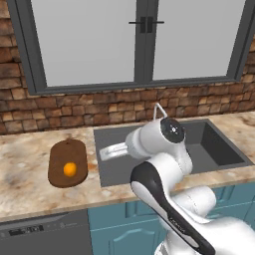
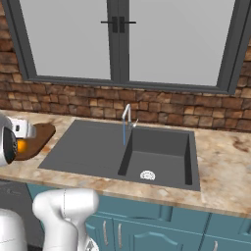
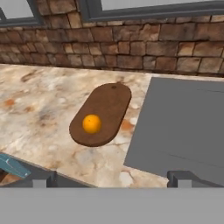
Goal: Pick the orange from the sink and place it on the cutting board to airdry. Then turn off the sink faucet.
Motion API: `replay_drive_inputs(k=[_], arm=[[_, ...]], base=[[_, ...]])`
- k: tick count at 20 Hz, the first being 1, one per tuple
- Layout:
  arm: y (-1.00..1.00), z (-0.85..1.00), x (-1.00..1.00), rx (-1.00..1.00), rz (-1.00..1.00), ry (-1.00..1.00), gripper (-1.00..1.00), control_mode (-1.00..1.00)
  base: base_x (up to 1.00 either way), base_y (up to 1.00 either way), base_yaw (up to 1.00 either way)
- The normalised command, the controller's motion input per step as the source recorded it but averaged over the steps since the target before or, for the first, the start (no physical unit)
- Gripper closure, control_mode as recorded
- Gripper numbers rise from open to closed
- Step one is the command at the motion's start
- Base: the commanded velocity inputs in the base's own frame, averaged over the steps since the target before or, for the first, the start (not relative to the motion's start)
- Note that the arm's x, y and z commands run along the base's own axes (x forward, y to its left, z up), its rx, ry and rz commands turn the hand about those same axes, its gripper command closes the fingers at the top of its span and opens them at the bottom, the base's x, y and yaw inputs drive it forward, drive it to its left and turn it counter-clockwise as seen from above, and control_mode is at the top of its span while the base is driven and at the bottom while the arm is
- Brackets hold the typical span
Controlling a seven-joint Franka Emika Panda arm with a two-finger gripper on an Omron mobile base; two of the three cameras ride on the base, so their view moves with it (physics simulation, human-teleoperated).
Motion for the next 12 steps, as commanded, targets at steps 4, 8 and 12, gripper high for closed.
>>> replay_drive_inputs(k=[4, 8, 12], arm=[[-0.6, 0.26, -0.58, 0.0, -0.02, 0.0, -1.0, -1.0], [-0.65, 0.35, -0.48, 0.0, -0.02, 0.0, -1.0, -1.0], [-0.6, 0.32, -0.43, 0.0, -0.03, 0.01, -1.0, -1.0]], base=[[0.0, 0.0, 0.0], [0.0, 0.0, 0.0], [0.0, 0.0, 0.0]])
